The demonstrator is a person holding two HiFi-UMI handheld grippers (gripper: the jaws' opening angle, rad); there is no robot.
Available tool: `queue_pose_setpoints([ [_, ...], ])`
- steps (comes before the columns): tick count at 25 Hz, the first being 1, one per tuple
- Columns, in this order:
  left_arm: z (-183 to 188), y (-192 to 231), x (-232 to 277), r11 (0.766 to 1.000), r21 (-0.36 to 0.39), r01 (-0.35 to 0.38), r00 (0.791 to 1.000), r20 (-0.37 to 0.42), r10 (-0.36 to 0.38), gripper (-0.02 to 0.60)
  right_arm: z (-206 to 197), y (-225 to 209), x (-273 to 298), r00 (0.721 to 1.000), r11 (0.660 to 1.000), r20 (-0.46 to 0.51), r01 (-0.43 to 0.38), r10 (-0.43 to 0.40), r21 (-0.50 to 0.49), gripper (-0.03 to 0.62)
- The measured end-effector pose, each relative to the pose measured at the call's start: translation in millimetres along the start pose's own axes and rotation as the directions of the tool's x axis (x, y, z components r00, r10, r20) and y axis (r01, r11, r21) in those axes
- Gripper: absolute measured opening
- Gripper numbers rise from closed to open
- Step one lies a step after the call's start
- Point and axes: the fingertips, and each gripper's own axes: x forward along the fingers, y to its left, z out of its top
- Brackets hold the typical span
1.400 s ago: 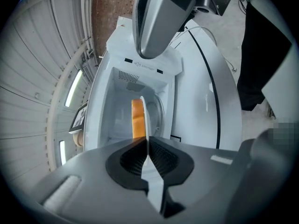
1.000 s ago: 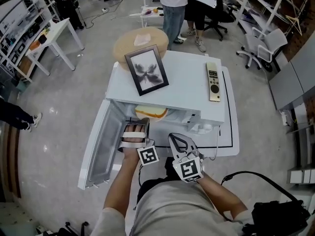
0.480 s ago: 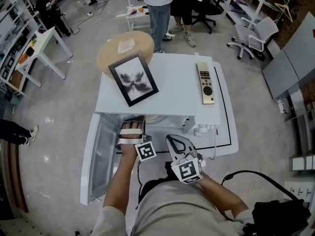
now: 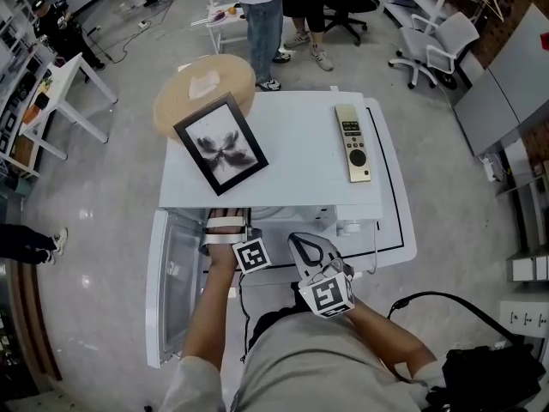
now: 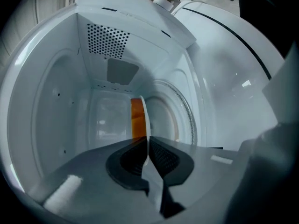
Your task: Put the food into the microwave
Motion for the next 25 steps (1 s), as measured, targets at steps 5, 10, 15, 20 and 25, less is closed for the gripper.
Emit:
queue_pose_setpoints([
  [5,7,-19,2,0.99,-0.055,0.13,0.99,0.07,-0.126,0.025,4,1,1,1.0,1.0,-0.007,-0.017,0.017,-0.002,0.011],
  [10,10,-30,6,0.951,-0.183,0.249,0.964,0.141,-0.225,0.056,8,2,3,0.999,0.999,-0.018,-0.038,0.039,0.004,0.011],
  [15,13,-33,5,0.852,-0.352,0.388,0.918,0.232,-0.322,0.087,12,1,7,0.998,0.998,-0.025,-0.059,0.059,0.012,0.011],
  [20,15,-35,2,0.672,-0.508,0.538,0.842,0.354,-0.407,0.122,15,4,12,0.996,0.996,-0.033,-0.083,0.084,0.025,0.011],
  [25,17,-36,-3,0.554,-0.587,0.59,0.807,0.433,-0.401,0.136,13,5,17,0.993,0.994,-0.044,-0.104,0.105,0.031,0.011],
])
